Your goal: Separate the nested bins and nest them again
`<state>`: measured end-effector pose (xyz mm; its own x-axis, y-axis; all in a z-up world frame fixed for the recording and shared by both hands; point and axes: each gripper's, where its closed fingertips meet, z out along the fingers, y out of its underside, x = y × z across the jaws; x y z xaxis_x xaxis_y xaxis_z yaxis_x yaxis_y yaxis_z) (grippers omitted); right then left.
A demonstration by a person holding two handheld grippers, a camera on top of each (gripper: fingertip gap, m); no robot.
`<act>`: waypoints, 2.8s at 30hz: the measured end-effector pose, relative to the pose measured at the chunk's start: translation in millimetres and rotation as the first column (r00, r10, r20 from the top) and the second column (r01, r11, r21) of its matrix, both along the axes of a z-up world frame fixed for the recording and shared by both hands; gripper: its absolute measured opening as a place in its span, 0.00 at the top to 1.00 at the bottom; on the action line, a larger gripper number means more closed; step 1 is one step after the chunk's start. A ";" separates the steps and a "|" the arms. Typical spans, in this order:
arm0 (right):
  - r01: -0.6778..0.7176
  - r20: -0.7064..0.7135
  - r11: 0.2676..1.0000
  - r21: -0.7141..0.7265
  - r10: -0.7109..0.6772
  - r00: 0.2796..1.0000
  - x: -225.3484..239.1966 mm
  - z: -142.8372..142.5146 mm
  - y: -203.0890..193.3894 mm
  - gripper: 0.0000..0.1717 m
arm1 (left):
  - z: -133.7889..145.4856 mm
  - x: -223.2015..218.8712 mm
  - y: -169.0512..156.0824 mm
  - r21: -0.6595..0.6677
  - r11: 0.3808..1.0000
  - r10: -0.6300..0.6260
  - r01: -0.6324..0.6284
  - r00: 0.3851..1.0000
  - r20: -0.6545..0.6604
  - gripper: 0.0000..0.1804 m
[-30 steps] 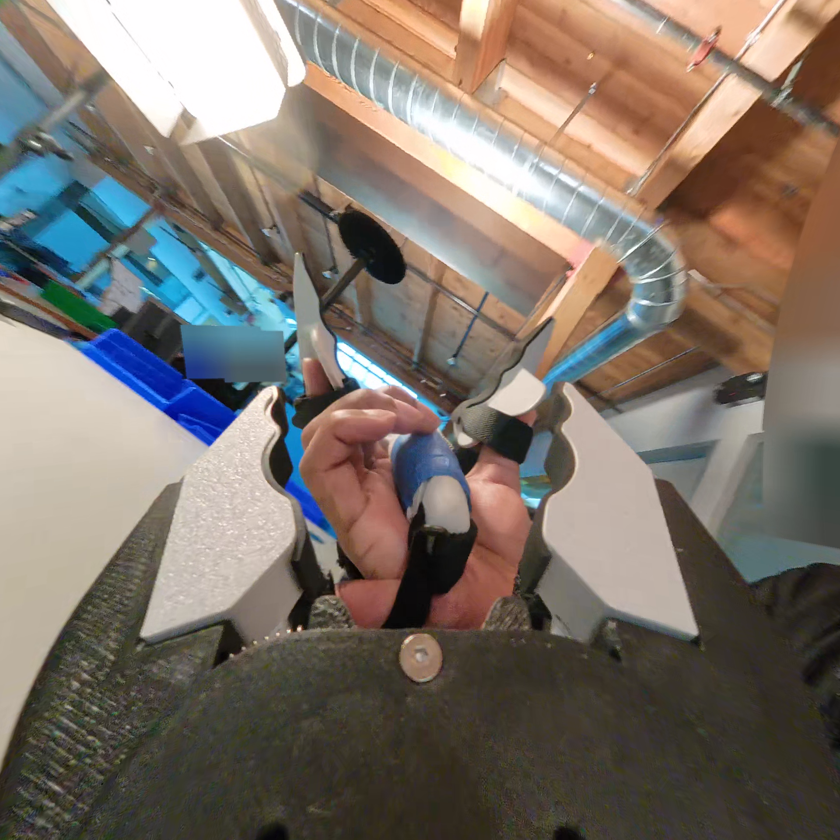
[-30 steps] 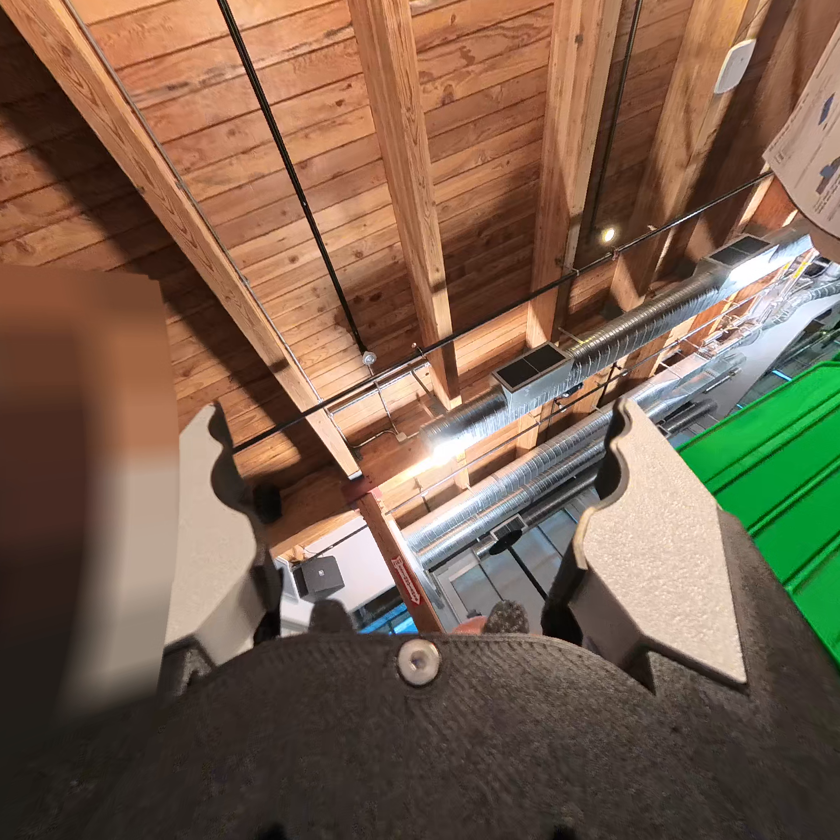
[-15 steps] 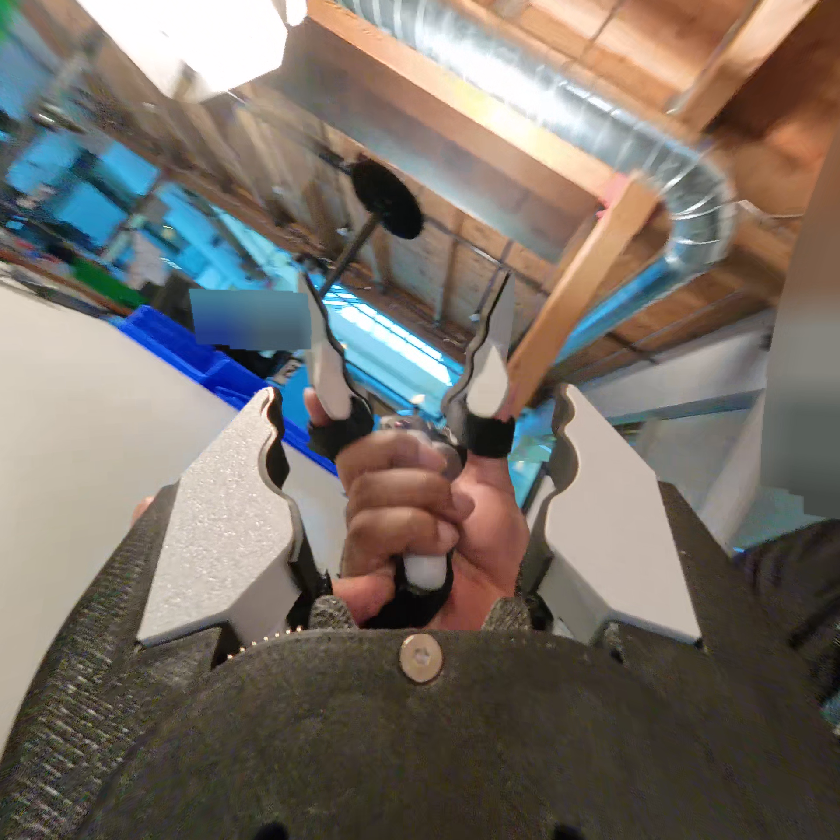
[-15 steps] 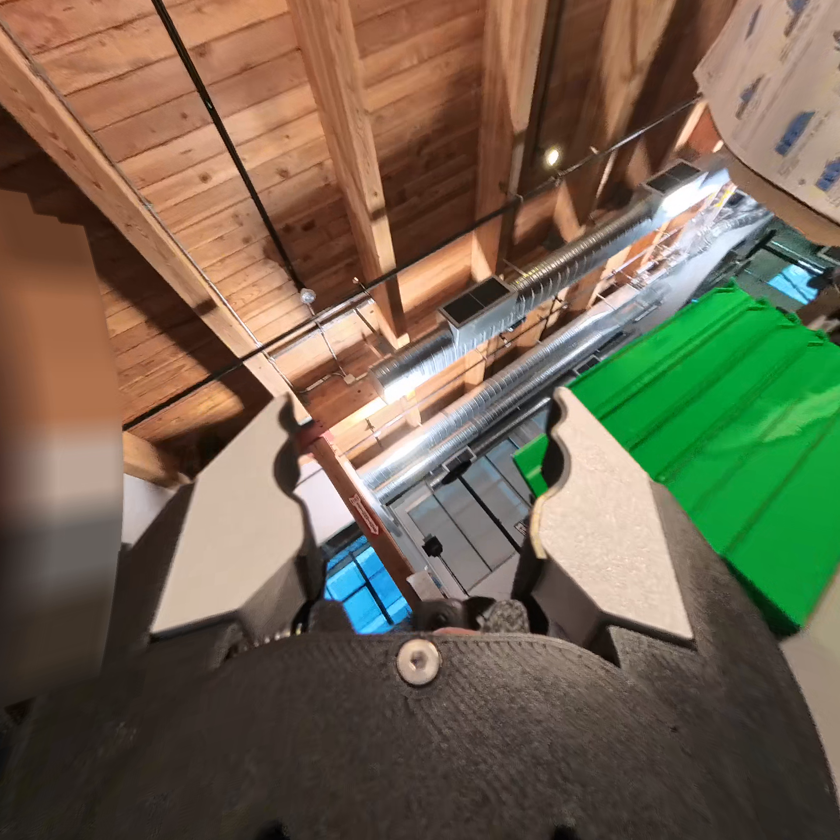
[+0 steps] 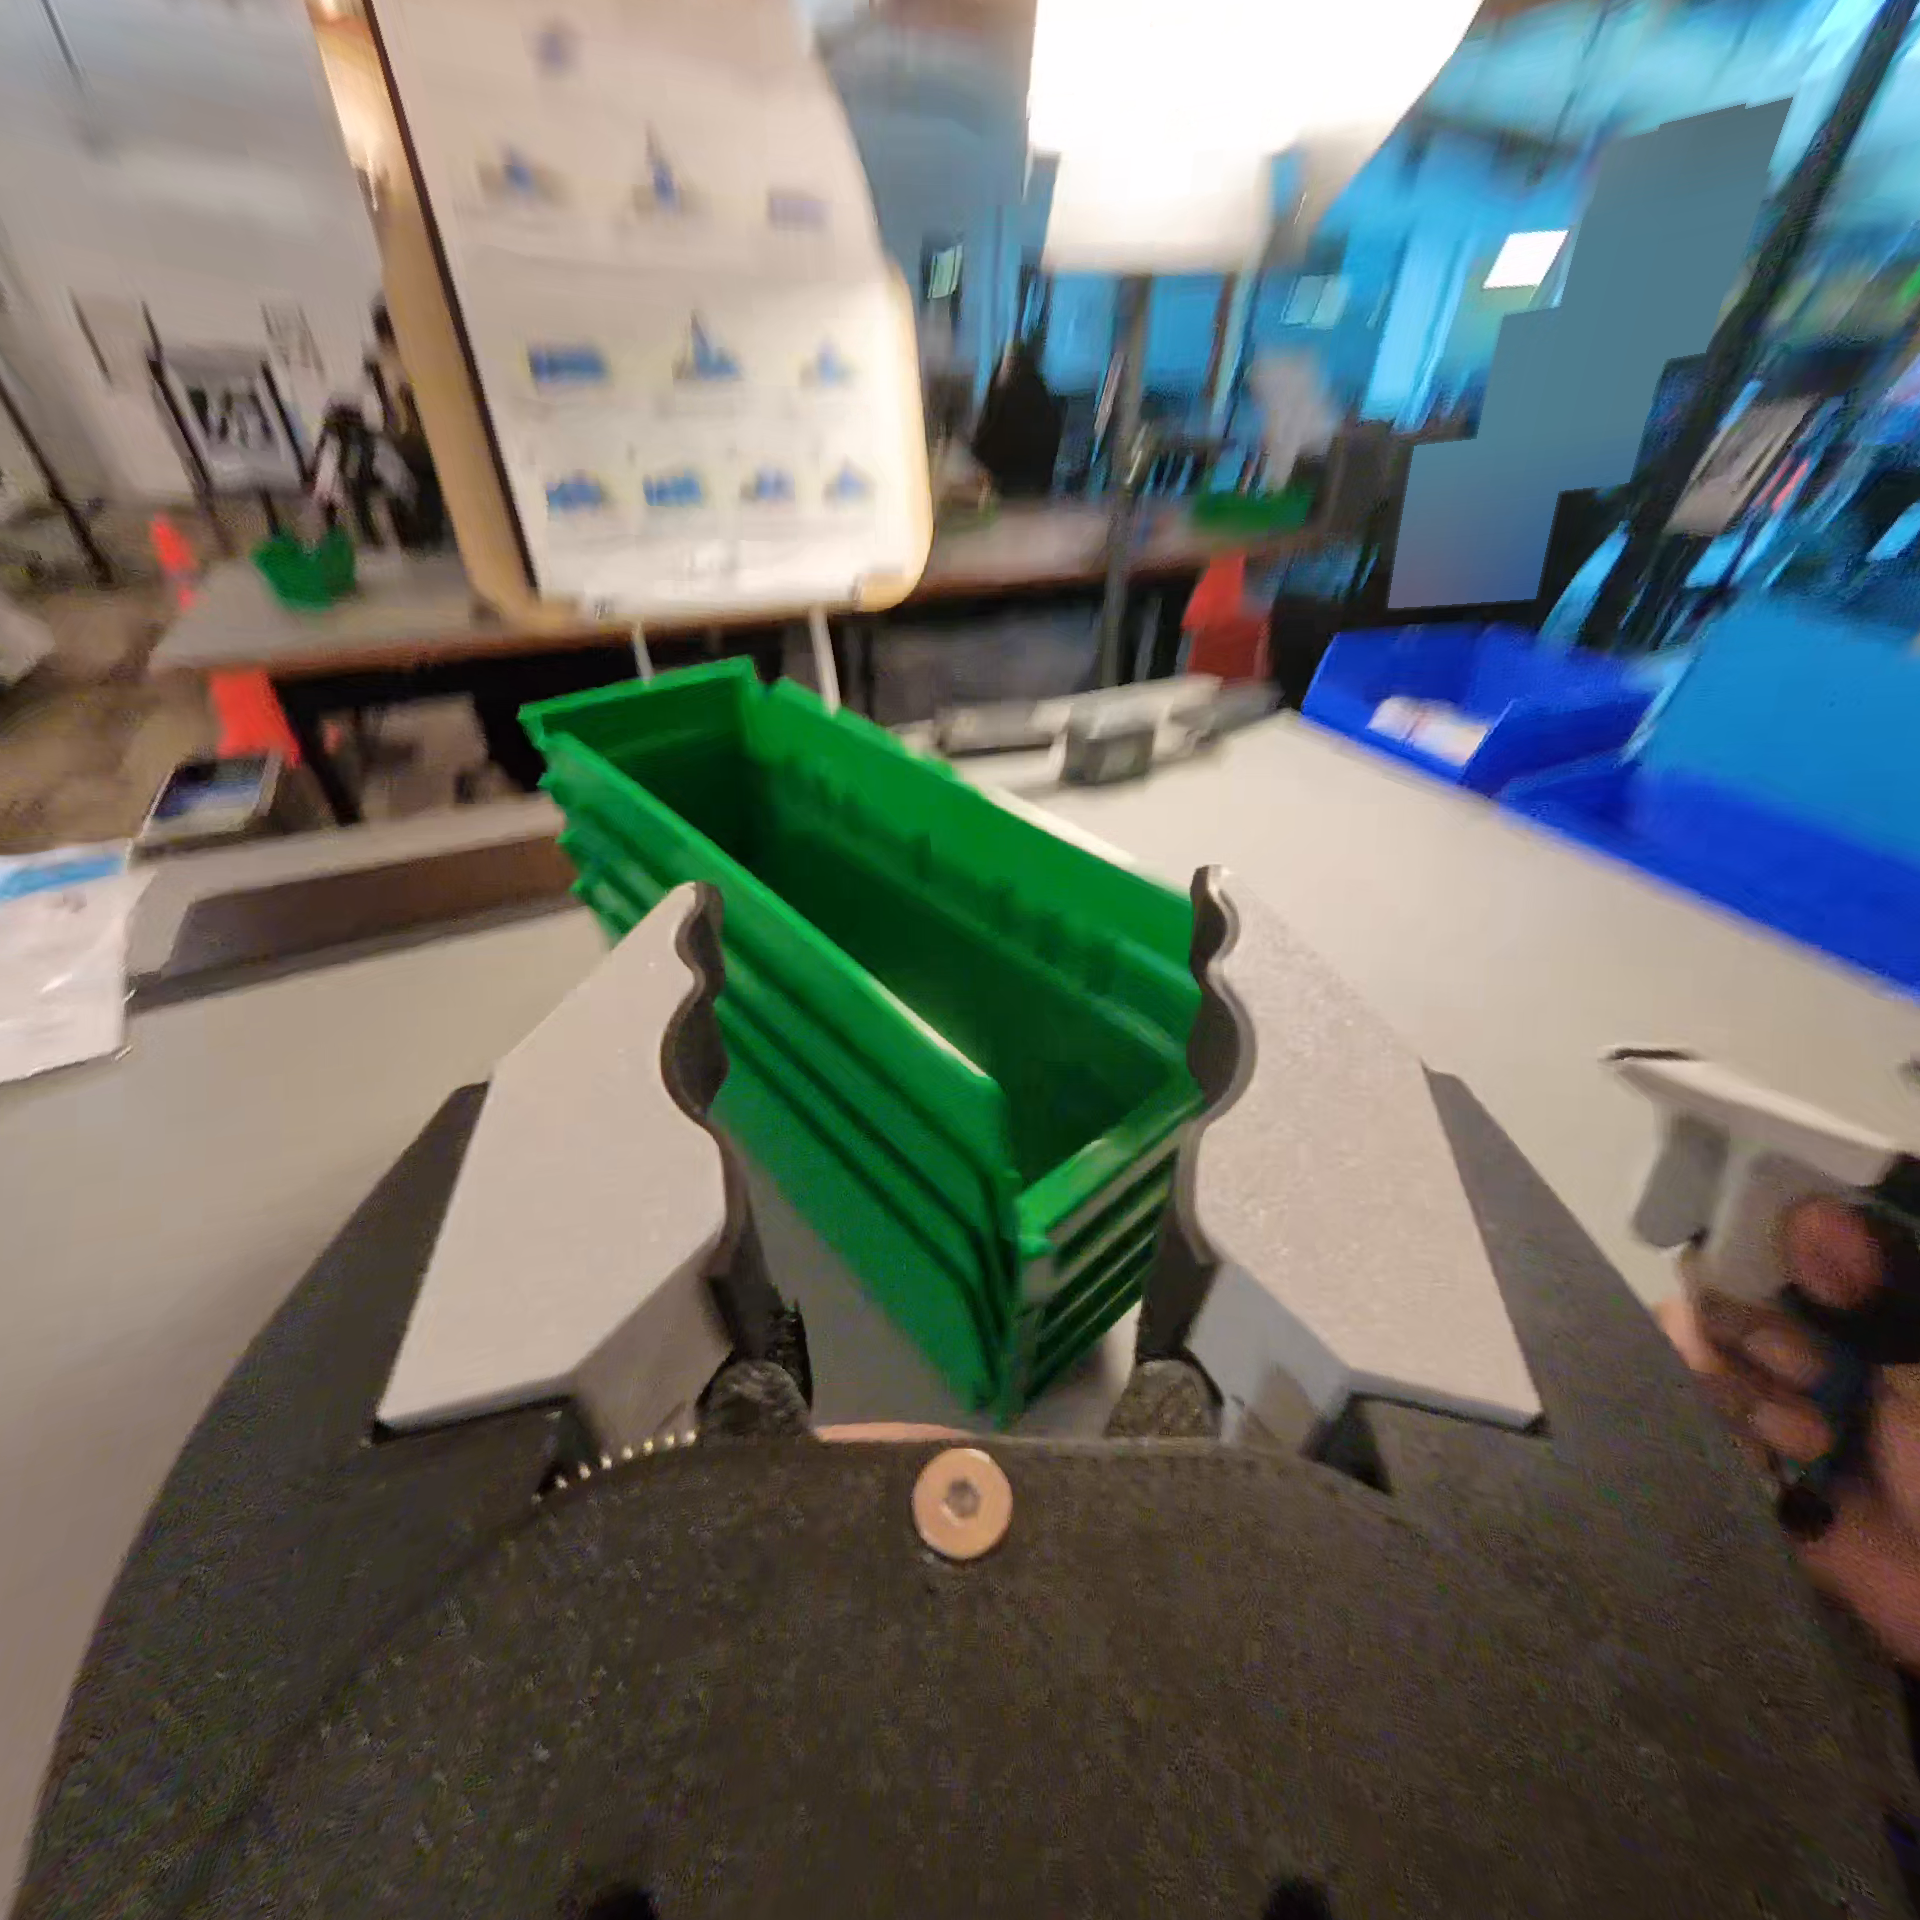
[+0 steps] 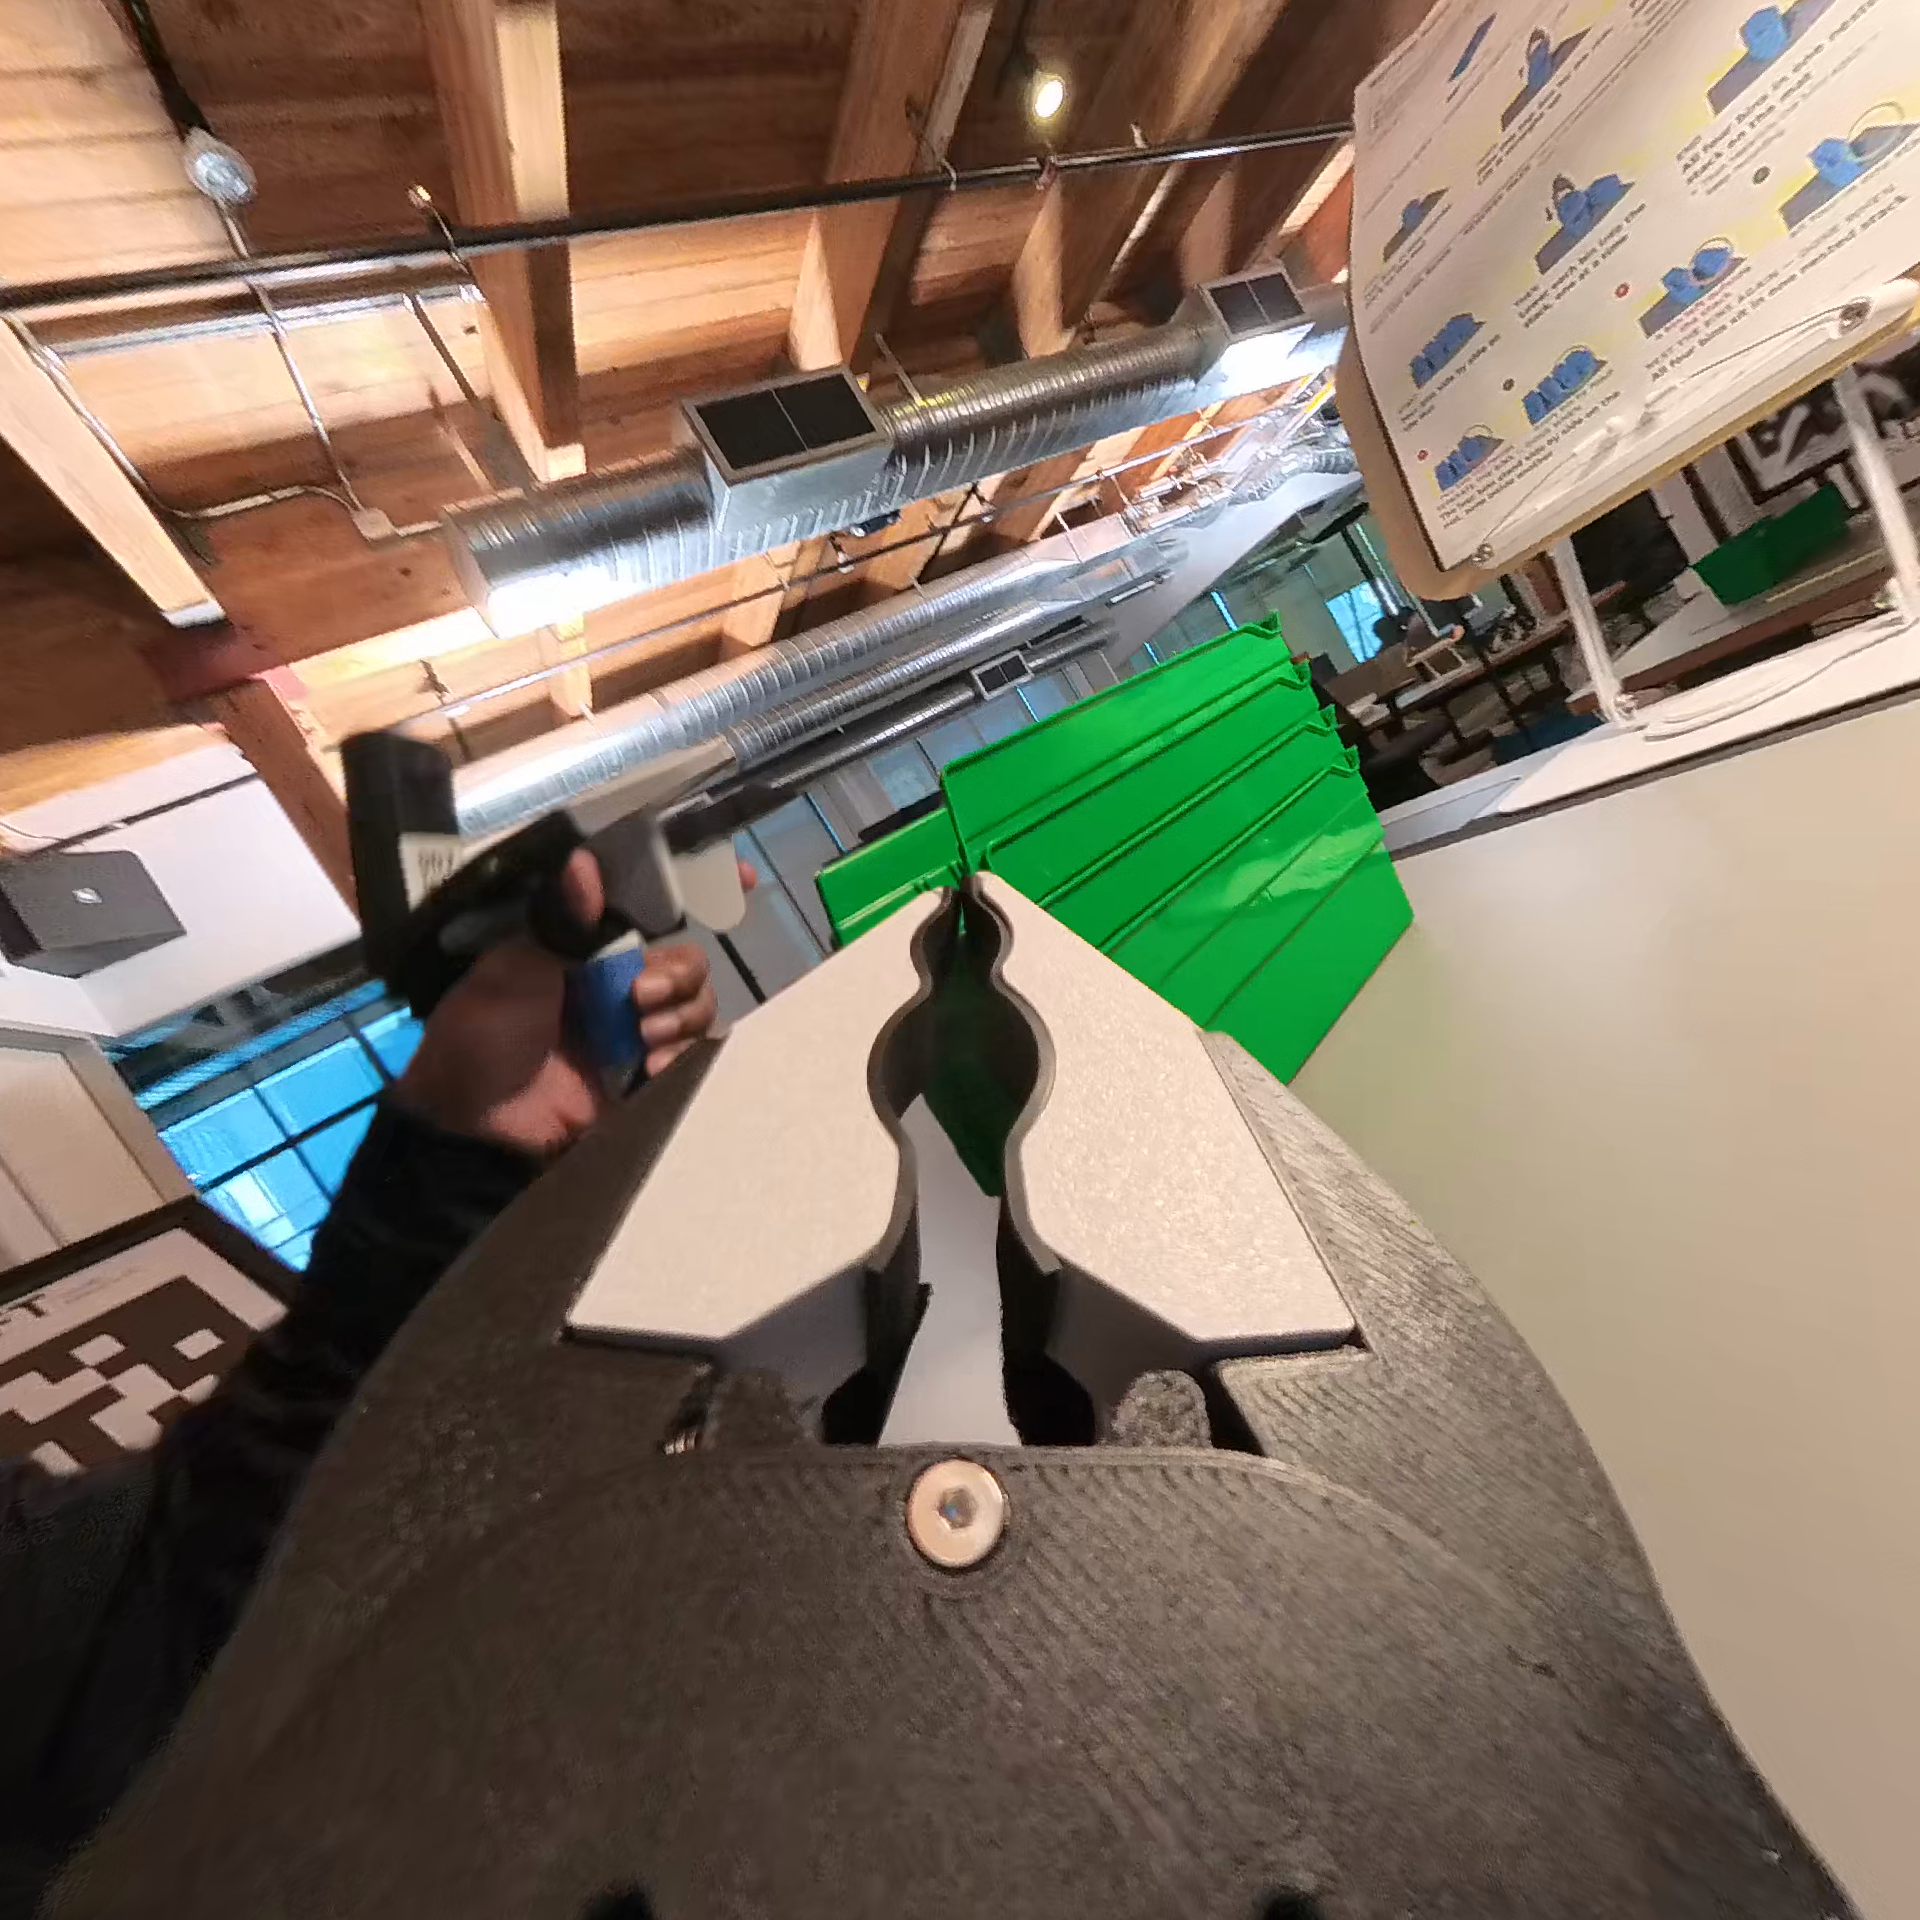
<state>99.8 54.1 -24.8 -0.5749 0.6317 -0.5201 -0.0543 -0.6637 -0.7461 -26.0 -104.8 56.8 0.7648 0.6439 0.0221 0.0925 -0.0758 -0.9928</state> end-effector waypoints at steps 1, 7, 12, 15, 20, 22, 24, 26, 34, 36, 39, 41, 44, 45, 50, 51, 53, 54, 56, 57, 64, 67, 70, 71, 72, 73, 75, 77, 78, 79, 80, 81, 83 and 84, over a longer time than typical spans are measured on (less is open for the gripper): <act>0.006 0.010 1.000 0.010 -0.006 1.000 -1.8 -1.5 -0.9 1.00 | -4.8 -14.2 5.5 -0.091 0.996 0.004 0.002 0.998 0.059 0.48; 0.000 0.031 1.000 0.008 0.000 1.000 -5.2 -4.4 -1.4 1.00 | -29.8 -90.7 44.3 -0.271 0.960 0.053 0.063 0.915 0.400 0.31; -0.026 0.025 0.999 -0.019 0.026 0.999 -4.9 -3.8 0.0 0.99 | -56.1 -115.8 61.4 -0.451 0.887 0.108 0.102 0.902 0.417 0.31; -0.040 0.015 0.999 -0.029 0.040 0.999 -3.5 -2.7 -0.1 0.99 | -65.9 -120.8 67.8 -0.457 0.877 0.074 0.147 0.899 0.432 0.31; -0.056 0.016 0.998 -0.043 0.057 0.998 -4.8 -3.0 0.1 0.99 | -65.3 -118.0 83.2 -0.421 0.838 -0.136 0.346 0.881 0.454 0.31; -0.060 0.016 0.997 -0.045 0.061 0.998 -5.2 -3.0 -0.1 0.99 | -62.6 -117.7 88.5 -0.388 0.831 -0.176 0.399 0.849 0.498 0.33; -0.061 0.014 0.997 -0.050 0.062 0.998 -4.9 -2.7 0.6 0.99 | -59.0 -123.3 88.7 -0.367 0.857 -0.103 0.361 0.819 0.565 0.33; -0.064 0.009 0.996 -0.055 0.064 0.998 -4.2 -2.2 1.2 0.99 | -57.1 -130.1 87.2 -0.398 0.874 0.003 0.280 0.814 0.581 0.29; -0.083 -0.001 0.994 -0.070 0.083 0.997 -2.5 -1.2 1.6 0.98 | -51.1 -133.5 100.5 -0.586 0.808 0.245 0.053 0.875 0.417 0.20; -0.090 -0.007 0.993 -0.079 0.090 0.996 -1.6 -0.5 2.3 0.98 | -52.5 -133.7 100.1 -0.625 0.780 0.278 0.031 0.877 0.391 0.19; -0.099 -0.018 0.991 -0.094 0.098 0.995 0.2 0.6 4.0 0.98 | -64.3 -126.6 97.7 -0.639 0.768 0.316 0.050 0.837 0.446 0.18; -0.108 -0.026 0.989 -0.106 0.106 0.994 1.5 1.4 4.9 0.98 | -70.0 -125.9 94.4 -0.657 0.752 0.336 0.046 0.831 0.443 0.19; -0.120 -0.035 0.985 -0.121 0.116 0.993 2.8 2.3 6.3 0.98 | -78.2 -122.4 94.4 -0.650 0.758 0.347 0.060 0.807 0.479 0.21; -0.124 -0.038 0.984 -0.125 0.120 0.992 3.2 2.5 6.6 0.98 | -79.4 -121.4 95.3 -0.645 0.762 0.345 0.066 0.800 0.490 0.21; -0.135 -0.047 0.981 -0.142 0.130 0.990 4.5 3.4 8.3 0.98 | -86.1 -116.3 96.6 -0.657 0.747 0.343 0.099 0.790 0.508 0.23; -0.136 -0.047 0.980 -0.144 0.131 0.990 4.5 3.3 8.6 0.98 | -87.5 -114.7 97.4 -0.662 0.742 0.339 0.108 0.791 0.509 0.23; -0.136 -0.045 0.980 -0.145 0.131 0.990 4.2 3.1 8.7 0.98 | -87.5 -114.2 98.4 -0.666 0.737 0.336 0.113 0.794 0.507 0.26; -0.136 -0.045 0.980 -0.144 0.131 0.990 4.1 3.1 8.6 0.98 | -87.1 -114.2 98.1 -0.667 0.736 0.335 0.116 0.794 0.508 0.27; -0.136 -0.046 0.980 -0.144 0.131 0.990 4.4 3.2 8.5 0.98 | -85.9 -114.4 97.0 -0.663 0.738 0.331 0.121 0.792 0.513 0.30; -0.136 -0.048 0.980 -0.144 0.130 0.990 4.6 3.4 8.6 0.98 | -85.4 -114.3 96.6 -0.662 0.740 0.328 0.123 0.792 0.514 0.31; -0.141 -0.053 0.979 -0.149 0.135 0.989 5.3 3.9 9.0 0.98 | -82.4 -113.0 95.8 -0.652 0.749 0.326 0.118 0.791 0.518 0.38; -0.144 -0.055 0.978 -0.154 0.137 0.989 5.6 4.0 9.5 0.98 | -81.7 -110.8 95.2 -0.655 0.745 0.323 0.129 0.789 0.523 0.39; -0.148 -0.058 0.976 -0.159 0.141 0.988 5.9 4.3 9.9 0.98 | -80.0 -108.3 96.1 -0.654 0.743 0.312 0.140 0.792 0.525 0.41; -0.150 -0.059 0.976 -0.160 0.142 0.988 5.9 4.4 10.0 0.98 | -79.3 -107.7 96.5 -0.653 0.744 0.309 0.142 0.793 0.524 0.41; -0.151 -0.060 0.975 -0.161 0.143 0.988 6.1 4.4 10.0 0.98 | -78.4 -107.3 97.0 -0.652 0.745 0.307 0.142 0.794 0.524 0.41; -0.153 -0.061 0.975 -0.162 0.145 0.988 6.1 4.4 10.1 0.98 | -77.1 -107.1 97.5 -0.650 0.747 0.306 0.141 0.795 0.524 0.41; -0.156 -0.062 0.974 -0.166 0.148 0.987 6.3 4.6 10.3 0.98 | -73.1 -107.3 98.6 -0.647 0.750 0.301 0.138 0.800 0.520 0.42; -0.159 -0.063 0.973 -0.169 0.150 0.987 6.4 4.7 10.6 0.98 | -65.6 -108.4 100.3 -0.634 0.762 0.293 0.132 0.803 0.519 0.41; -0.161 -0.064 0.972 -0.171 0.152 0.986 6.6 4.8 10.8 0.98 | -59.9 -109.1 101.4 -0.624 0.771 0.288 0.128 0.803 0.521 0.41; -0.162 -0.066 0.971 -0.173 0.153 0.986 6.6 4.9 10.9 0.98 | -53.6 -109.9 101.3 -0.621 0.774 0.286 0.123 0.806 0.517 0.41; -0.164 -0.066 0.971 -0.175 0.155 0.986 6.7 5.0 11.1 0.98 | -45.3 -111.6 101.4 -0.620 0.776 0.279 0.113 0.820 0.499 0.41; -0.165 -0.067 0.970 -0.176 0.156 0.985 6.9 5.0 11.2 0.98 | -36.4 -112.4 101.3 -0.617 0.780 0.273 0.105 0.830 0.486 0.41; -0.168 -0.070 0.969 -0.180 0.158 0.985 7.4 5.3 11.5 0.98 | -16.8 -112.3 100.7 -0.593 0.799 0.256 0.094 0.840 0.478 0.40; -0.170 -0.071 0.969 -0.181 0.159 0.985 7.4 5.4 11.6 0.98 | -6.4 -112.2 99.3 -0.579 0.810 0.247 0.089 0.845 0.475 0.40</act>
